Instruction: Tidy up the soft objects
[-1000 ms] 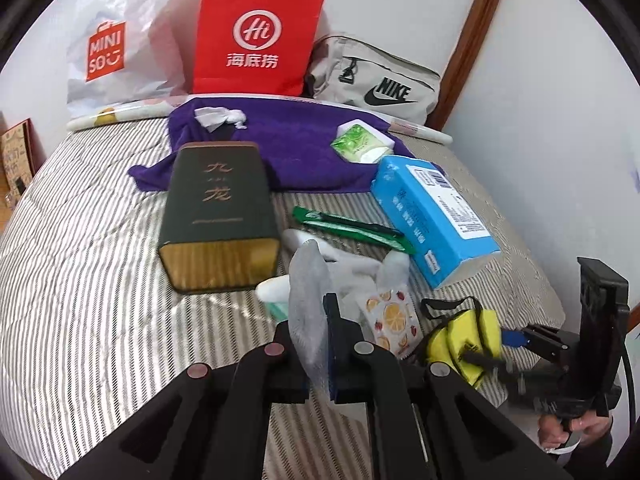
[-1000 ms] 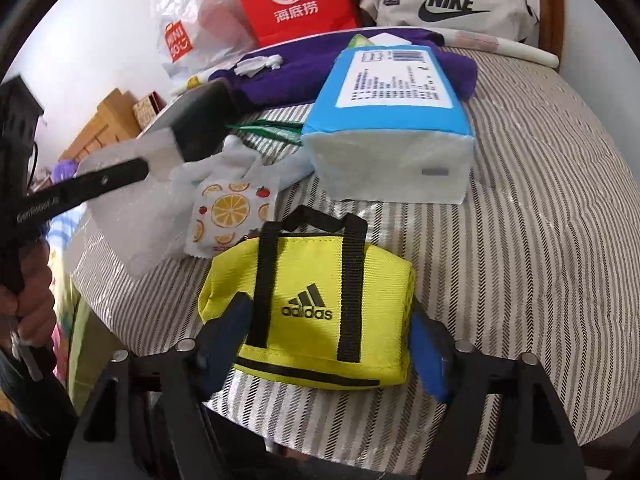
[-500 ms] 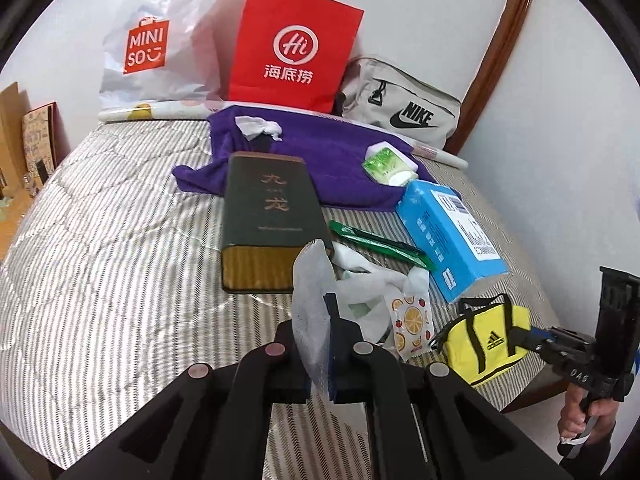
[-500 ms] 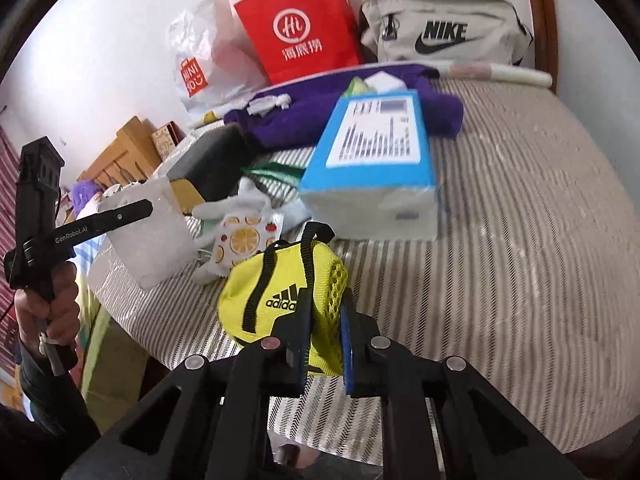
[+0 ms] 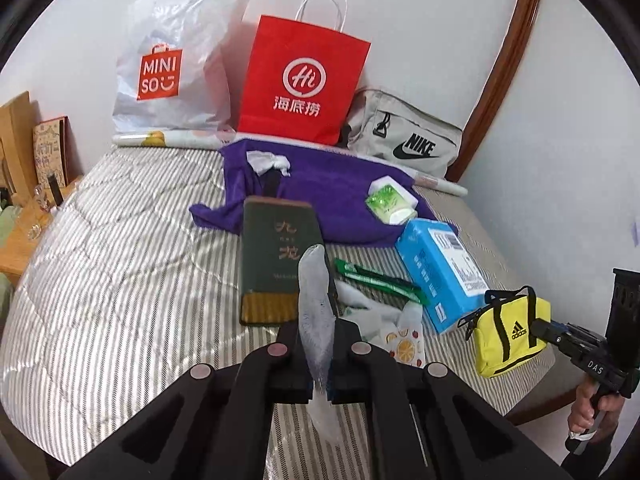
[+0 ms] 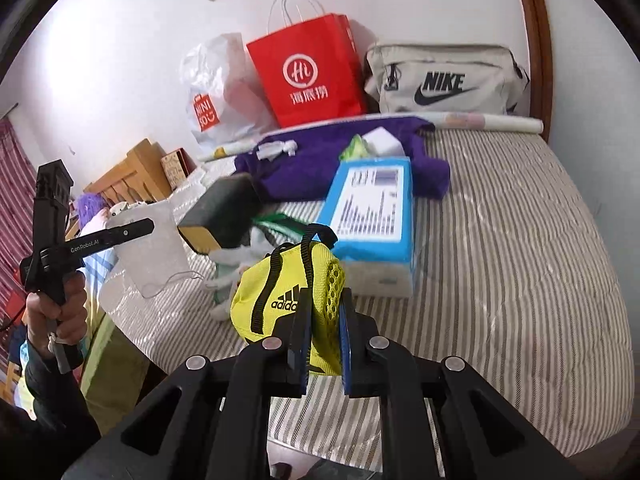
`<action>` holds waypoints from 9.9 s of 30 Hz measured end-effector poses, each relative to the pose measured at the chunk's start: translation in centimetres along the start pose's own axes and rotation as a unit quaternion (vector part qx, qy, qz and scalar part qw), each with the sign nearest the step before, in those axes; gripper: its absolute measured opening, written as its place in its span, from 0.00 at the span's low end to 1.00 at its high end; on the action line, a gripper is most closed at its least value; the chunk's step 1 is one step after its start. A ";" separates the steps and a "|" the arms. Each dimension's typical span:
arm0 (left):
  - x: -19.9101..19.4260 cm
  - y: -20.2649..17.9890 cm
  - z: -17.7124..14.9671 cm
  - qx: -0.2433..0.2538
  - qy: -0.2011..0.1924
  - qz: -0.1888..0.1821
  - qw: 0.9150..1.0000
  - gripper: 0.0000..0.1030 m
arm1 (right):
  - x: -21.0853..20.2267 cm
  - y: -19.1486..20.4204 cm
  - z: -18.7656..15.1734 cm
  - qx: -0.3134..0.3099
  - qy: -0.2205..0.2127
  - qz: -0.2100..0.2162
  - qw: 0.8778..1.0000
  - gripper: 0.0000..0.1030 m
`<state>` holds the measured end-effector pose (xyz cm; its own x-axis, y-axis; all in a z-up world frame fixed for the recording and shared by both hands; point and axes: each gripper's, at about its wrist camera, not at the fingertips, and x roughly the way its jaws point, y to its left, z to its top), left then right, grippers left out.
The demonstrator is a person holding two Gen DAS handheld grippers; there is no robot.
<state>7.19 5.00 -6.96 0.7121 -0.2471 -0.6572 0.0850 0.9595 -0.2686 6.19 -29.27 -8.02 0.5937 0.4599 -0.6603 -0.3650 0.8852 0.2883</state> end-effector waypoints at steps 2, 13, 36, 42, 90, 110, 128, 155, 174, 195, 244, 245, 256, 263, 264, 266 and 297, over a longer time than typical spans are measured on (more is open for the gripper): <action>-0.3 0.0 0.5 0.002 -0.004 0.003 1.000 0.04 | -0.3 0.0 0.8 -0.003 -0.008 0.003 1.000 0.12; -0.5 -1.0 4.2 0.012 -0.016 0.021 1.000 0.04 | 0.7 0.0 5.3 -0.011 -0.028 0.010 1.000 0.12; 4.9 -0.3 13.0 0.024 -0.011 0.038 0.999 0.04 | 7.5 -2.1 15.7 -0.011 -0.033 0.001 0.999 0.12; 6.6 -0.2 14.8 0.023 -0.009 0.040 0.999 0.04 | 9.4 -2.5 17.5 -0.010 -0.032 0.007 0.999 0.12; 24.7 2.8 16.5 0.023 0.141 0.040 0.989 0.07 | 26.8 -7.4 22.8 0.021 0.072 -0.021 0.997 0.20; 17.9 4.3 15.9 0.016 0.093 0.095 0.991 0.57 | 20.6 -3.6 20.8 -0.030 0.046 -0.050 0.997 0.53; 12.5 6.1 11.5 -0.022 0.092 0.067 0.993 0.57 | 18.4 4.7 10.2 -0.126 0.124 0.019 0.984 0.31; 11.2 7.0 10.7 -0.011 0.069 0.038 0.997 0.57 | 23.2 8.1 6.9 -0.209 0.218 -0.043 0.952 0.32; 9.9 6.3 10.6 -0.011 0.068 0.040 0.997 0.57 | 20.6 7.8 8.4 -0.167 0.182 -0.002 0.969 0.00; 9.7 6.4 10.0 -0.007 0.067 0.031 0.997 0.57 | 22.5 8.5 6.9 -0.228 0.219 -0.044 0.948 0.28; 8.3 6.3 9.1 -0.010 0.069 0.024 0.997 0.57 | 22.1 9.3 6.5 -0.208 0.240 -0.011 0.948 0.28; 8.2 6.3 9.1 -0.010 0.068 0.023 0.997 0.57 | 22.5 9.4 6.4 -0.215 0.242 -0.014 0.946 0.28; 7.8 6.3 9.0 -0.014 0.067 0.017 0.997 0.57 | 22.7 9.2 7.2 -0.213 0.242 0.024 0.946 0.04; 7.6 6.2 8.7 -0.011 0.068 0.018 0.997 0.57 | 22.6 9.8 7.2 -0.235 0.221 -0.018 0.946 0.09; 7.6 6.2 8.7 -0.013 0.068 0.017 0.997 0.57 | 22.6 9.7 7.0 -0.244 0.221 -0.025 0.944 0.20; 7.5 6.2 8.6 -0.012 0.068 0.016 0.997 0.57 | 23.2 9.9 6.9 -0.254 0.218 -0.043 0.941 0.41; 6.9 -2.2 -2.5 0.051 0.133 -0.058 0.988 0.57 | 11.0 6.9 4.6 -0.127 0.126 0.064 0.982 0.03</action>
<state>10.14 0.79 -12.68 0.4868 -0.3697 -0.7914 0.2337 0.9281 -0.2898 13.47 -17.76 -10.12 0.3470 0.5051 -0.7902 -0.6112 0.7609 0.2180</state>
